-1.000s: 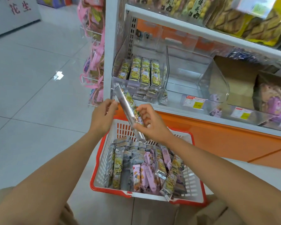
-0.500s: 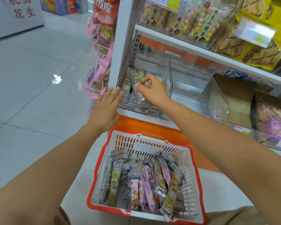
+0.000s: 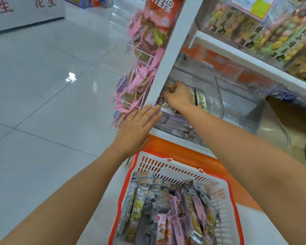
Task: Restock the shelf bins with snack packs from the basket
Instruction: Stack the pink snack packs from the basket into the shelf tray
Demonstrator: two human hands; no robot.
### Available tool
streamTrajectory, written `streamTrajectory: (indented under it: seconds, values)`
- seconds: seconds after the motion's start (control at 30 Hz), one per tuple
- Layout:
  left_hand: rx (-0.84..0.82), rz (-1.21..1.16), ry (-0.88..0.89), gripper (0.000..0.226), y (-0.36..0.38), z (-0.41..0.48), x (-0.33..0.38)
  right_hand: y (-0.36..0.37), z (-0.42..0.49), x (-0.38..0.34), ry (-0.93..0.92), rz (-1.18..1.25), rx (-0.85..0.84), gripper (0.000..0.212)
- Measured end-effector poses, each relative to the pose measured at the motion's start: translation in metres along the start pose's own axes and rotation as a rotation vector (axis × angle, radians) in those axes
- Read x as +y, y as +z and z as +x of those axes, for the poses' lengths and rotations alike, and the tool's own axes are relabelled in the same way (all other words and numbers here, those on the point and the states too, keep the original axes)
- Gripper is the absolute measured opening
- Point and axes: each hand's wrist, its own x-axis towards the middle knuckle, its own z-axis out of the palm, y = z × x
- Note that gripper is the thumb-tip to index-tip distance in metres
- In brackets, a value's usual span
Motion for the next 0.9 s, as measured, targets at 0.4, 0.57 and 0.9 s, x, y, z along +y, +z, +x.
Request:
streamTrajectory:
  seconds: [0.4,0.57,0.9]
  values:
    - [0.037,-0.013,-0.007,0.083,0.009,0.0,0.002,-0.012,-0.006,0.015,-0.033,0.142,-0.238,0.061]
    - [0.034,0.012,-0.031,0.086,0.008,0.0,0.006,-0.019,-0.004,0.025,-0.052,0.09,-0.394,0.081]
    - [-0.032,-0.002,-0.079,0.085,0.003,0.001,0.011,0.005,-0.001,0.042,-0.105,0.102,-0.15,0.077]
